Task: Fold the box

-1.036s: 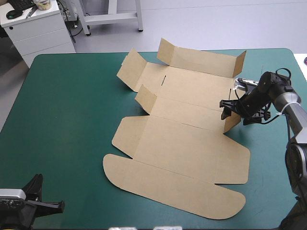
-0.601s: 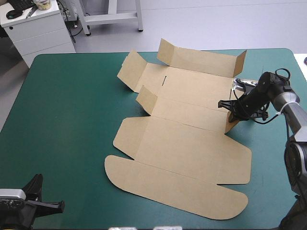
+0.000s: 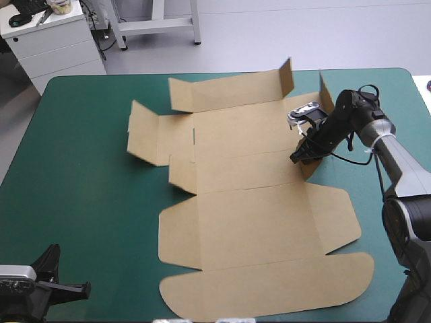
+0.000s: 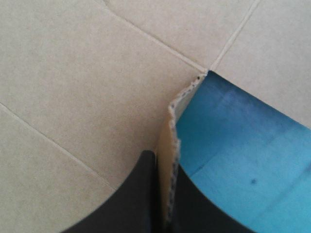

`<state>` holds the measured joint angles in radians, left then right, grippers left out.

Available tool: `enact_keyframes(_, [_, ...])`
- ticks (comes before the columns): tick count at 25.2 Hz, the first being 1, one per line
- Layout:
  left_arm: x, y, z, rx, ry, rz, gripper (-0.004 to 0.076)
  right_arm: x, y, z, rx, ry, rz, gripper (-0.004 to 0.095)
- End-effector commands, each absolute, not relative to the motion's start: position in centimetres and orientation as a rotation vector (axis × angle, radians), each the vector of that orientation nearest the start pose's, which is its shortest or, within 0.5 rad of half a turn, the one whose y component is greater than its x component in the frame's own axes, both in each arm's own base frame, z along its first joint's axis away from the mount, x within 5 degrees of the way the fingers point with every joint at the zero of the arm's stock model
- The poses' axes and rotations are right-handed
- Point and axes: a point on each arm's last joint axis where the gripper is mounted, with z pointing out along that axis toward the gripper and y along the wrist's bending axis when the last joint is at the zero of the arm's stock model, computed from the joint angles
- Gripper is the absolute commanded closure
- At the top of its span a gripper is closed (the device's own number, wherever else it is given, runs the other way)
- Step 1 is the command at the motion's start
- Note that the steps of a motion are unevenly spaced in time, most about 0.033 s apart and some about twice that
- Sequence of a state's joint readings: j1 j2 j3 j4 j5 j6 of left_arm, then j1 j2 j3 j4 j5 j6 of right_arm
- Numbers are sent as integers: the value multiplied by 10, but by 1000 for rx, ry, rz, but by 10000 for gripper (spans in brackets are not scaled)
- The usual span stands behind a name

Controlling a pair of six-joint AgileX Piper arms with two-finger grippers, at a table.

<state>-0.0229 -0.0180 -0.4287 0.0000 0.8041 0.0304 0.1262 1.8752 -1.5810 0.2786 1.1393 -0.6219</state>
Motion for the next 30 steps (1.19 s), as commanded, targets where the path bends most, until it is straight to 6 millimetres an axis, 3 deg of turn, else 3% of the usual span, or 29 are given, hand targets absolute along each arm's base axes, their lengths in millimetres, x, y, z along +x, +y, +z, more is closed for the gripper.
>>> enact_keyframes(1, [6, -1, 292, 44, 1731, -1, 734, 387, 96, 310, -1160, 2461, 235, 928])
enact_keyframes(5, [6, -1, 292, 44, 1731, -1, 734, 386, 137, 324, -1484, 2213, 122, 928])
enact_keyframes(8, [6, -1, 292, 44, 1731, -1, 734, 384, 157, 329, -1624, 2061, 48, 927])
enact_keyframes(17, [6, -1, 292, 44, 1731, -1, 734, 390, 211, 313, -2001, 1558, -135, 928])
enact_keyframes(22, [6, -1, 292, 44, 1731, -1, 734, 392, 224, 307, -2064, 1406, -184, 928])
enact_keyframes(28, [6, -1, 292, 44, 1731, -1, 734, 400, 232, 297, -2012, 1391, -183, 924])
enact_keyframes(30, [6, -1, 292, 44, 1731, -1, 734, 401, 238, 296, -1949, 1406, -108, 864])
